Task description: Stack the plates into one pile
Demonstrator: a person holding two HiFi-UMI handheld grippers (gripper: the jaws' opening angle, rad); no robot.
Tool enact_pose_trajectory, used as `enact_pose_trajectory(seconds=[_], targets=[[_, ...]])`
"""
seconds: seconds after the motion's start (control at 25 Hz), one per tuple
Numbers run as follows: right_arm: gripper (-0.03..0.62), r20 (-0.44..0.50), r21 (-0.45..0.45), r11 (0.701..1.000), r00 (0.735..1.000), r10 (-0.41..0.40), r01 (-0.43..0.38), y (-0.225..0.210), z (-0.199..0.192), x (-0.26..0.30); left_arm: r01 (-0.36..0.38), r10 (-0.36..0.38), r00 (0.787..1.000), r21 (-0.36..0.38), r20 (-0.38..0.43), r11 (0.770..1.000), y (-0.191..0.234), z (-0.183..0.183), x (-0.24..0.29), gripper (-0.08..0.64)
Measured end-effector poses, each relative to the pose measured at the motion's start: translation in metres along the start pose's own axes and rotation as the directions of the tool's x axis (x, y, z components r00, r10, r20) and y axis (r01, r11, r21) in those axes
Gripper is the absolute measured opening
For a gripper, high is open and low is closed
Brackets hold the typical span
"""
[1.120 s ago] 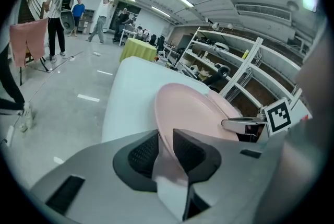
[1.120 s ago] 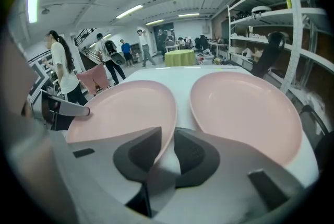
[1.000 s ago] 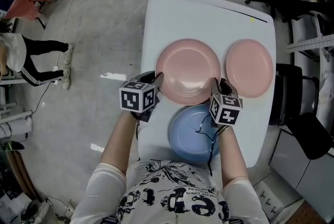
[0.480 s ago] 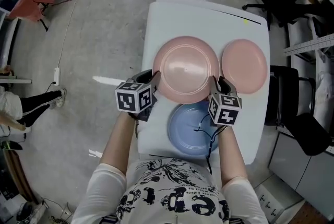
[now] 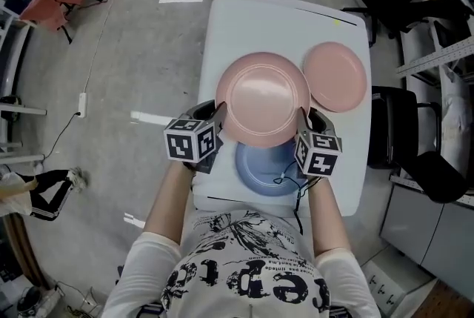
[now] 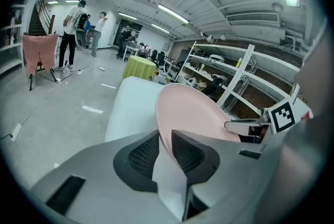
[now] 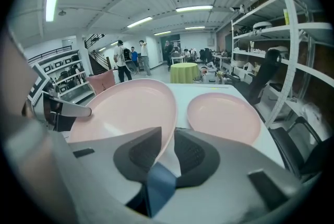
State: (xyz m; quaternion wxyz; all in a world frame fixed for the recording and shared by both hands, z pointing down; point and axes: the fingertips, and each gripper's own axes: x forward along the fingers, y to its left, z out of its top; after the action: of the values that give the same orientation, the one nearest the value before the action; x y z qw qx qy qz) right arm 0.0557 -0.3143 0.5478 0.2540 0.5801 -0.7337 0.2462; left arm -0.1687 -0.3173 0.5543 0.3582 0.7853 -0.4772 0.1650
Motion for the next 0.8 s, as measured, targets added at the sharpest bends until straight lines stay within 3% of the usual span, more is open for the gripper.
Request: enact_pose_trajectory(seconds=[0.8], targets=[[0.086,-0.077,-0.002,1.000,0.997,0.019,-0.019,-0.012,-0.127,-0.117,-0.049,0.049,0.997,-0.005,-0.062,0.999,-0.082,-0.129,-0.075,0.077]])
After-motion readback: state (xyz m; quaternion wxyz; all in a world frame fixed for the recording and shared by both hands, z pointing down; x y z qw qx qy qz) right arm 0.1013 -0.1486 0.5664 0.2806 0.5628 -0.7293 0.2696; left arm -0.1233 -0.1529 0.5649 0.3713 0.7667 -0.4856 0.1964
